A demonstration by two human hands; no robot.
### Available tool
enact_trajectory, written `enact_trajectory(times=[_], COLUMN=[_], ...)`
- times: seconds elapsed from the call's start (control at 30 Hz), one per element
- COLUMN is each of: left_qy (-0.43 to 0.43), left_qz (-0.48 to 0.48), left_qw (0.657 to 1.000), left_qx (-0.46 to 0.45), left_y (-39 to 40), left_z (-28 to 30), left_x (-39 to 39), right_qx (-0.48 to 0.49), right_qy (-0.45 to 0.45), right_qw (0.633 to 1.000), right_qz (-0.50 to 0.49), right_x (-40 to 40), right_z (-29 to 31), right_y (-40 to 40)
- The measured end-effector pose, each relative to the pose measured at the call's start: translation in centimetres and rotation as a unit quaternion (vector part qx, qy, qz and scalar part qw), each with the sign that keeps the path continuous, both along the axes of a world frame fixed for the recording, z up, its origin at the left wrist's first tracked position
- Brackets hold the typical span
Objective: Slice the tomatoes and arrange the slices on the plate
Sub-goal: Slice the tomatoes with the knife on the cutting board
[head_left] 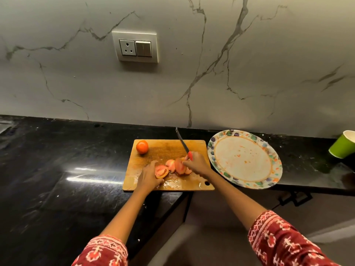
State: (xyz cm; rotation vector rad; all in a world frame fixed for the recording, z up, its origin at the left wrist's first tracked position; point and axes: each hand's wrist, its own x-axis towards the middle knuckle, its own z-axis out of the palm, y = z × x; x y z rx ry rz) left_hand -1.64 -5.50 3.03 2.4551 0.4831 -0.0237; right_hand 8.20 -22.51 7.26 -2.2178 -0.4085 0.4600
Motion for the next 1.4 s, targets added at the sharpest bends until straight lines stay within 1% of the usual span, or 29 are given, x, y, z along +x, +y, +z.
enact_trajectory(times=[0.07, 0.17, 0.27, 0.33, 0.4, 0.73, 0.8, 0.97, 1.17, 1.23, 1.3, 1.4], left_qy=[-0.024, -0.049, -0.050, -0.046, -0.043, -0.039, -0.042, -0.047, -0.065, -0.076, -0.090, -0.122], left_qz=[0.008, 0.020, 0.017, 0.016, 0.012, 0.010, 0.005, -0.003, -0.026, -0.024, -0.013, -0.005], left_qw=[1.000, 0.998, 0.998, 0.998, 0.998, 0.997, 0.997, 0.995, 0.992, 0.990, 0.987, 0.979], left_qx=[-0.007, -0.032, -0.041, -0.043, -0.046, -0.067, -0.071, -0.085, -0.109, -0.113, -0.134, -0.161], left_y=[0.3, 0.7, 0.7, 0.7, 0.2, -0.6, -0.5, -0.6, -1.7, -1.7, -1.5, -1.1], left_z=[0.1, 0.3, 0.5, 0.5, 0.7, 1.4, 1.7, 1.8, 1.2, 1.0, 0.7, 0.5], left_x=[-0.2, -0.3, -0.2, -0.1, 0.1, 1.8, 2.3, 3.1, 3.3, 3.2, 3.2, 3.0], right_qx=[0.018, -0.021, -0.046, -0.032, -0.017, 0.028, 0.045, 0.074, 0.094, 0.082, 0.073, 0.038], right_qy=[0.015, 0.029, -0.025, -0.047, -0.049, 0.006, 0.015, 0.064, 0.122, 0.112, 0.080, 0.027], right_qw=[0.999, 0.997, 0.994, 0.991, 0.992, 1.000, 0.999, 0.994, 0.987, 0.989, 0.993, 0.999], right_qz=[-0.028, -0.065, -0.101, -0.123, -0.111, -0.002, -0.002, -0.039, -0.044, -0.051, -0.049, -0.011], right_x=[0.7, 1.2, 0.9, 0.1, -0.6, -1.9, -2.2, -1.8, -1.7, -1.9, -2.3, -3.4], right_z=[0.8, 0.2, -1.1, -1.4, -1.5, -1.4, -1.5, -1.8, -1.2, -0.9, -0.7, -0.5], right_y=[0.0, 0.0, 0.2, 0.8, 1.5, 2.0, 2.1, 1.8, 1.0, 1.2, 1.5, 1.7])
